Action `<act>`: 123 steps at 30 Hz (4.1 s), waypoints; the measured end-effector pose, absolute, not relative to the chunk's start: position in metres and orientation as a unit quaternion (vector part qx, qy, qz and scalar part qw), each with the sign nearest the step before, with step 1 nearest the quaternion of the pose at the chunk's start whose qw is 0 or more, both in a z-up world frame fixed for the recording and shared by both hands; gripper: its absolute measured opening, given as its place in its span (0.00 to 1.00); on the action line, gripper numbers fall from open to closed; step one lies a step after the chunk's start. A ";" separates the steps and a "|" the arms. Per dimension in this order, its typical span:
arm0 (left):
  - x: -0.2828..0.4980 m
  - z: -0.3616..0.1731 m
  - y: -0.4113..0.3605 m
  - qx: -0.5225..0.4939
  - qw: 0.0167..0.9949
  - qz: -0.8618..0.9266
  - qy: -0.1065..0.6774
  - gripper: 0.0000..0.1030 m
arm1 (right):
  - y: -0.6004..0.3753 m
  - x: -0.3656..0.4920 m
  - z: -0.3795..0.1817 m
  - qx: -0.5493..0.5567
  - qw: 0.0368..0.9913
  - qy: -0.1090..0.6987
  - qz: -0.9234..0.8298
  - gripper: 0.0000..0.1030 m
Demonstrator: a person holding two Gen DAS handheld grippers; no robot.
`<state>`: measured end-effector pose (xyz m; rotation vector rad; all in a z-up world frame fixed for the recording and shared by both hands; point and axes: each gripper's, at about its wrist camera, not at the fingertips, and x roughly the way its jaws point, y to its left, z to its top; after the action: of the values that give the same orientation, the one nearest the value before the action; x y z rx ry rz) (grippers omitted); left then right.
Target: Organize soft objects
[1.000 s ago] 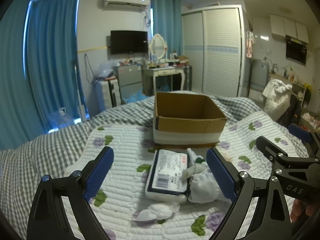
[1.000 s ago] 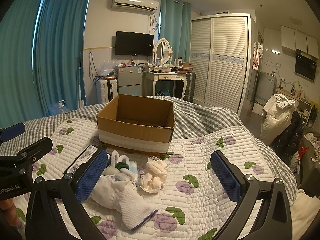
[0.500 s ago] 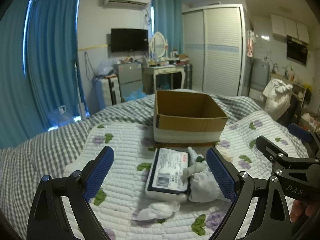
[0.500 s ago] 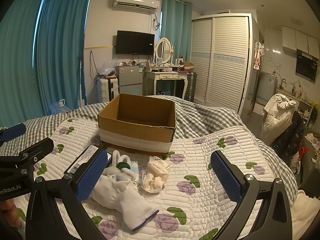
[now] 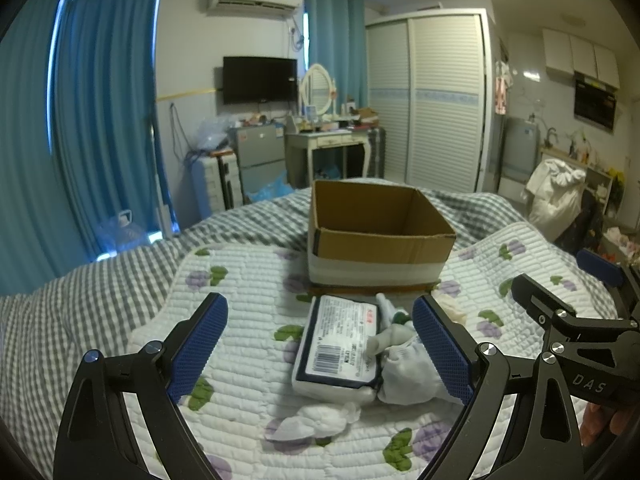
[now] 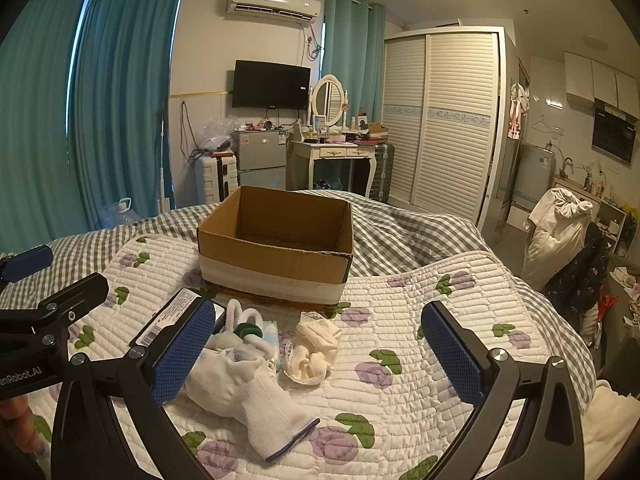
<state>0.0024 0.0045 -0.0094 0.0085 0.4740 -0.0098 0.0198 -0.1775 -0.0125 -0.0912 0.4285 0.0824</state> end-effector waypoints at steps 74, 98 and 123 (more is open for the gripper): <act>0.088 -0.125 -0.034 0.081 0.906 -0.034 0.413 0.77 | -0.184 0.080 -0.080 0.011 0.923 0.348 0.164 0.40; 0.032 0.002 -0.038 0.047 0.952 -0.031 0.302 0.53 | -0.211 0.046 -0.004 0.020 0.949 0.262 0.173 0.40; 0.250 -0.017 -0.064 0.094 0.943 -0.041 0.316 0.55 | -0.186 0.301 0.007 -0.030 0.954 0.255 0.154 0.40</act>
<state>0.2500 -0.0637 -0.0173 0.1907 0.6438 -0.0845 0.3015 -0.1863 0.0072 -0.0599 0.5183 0.3119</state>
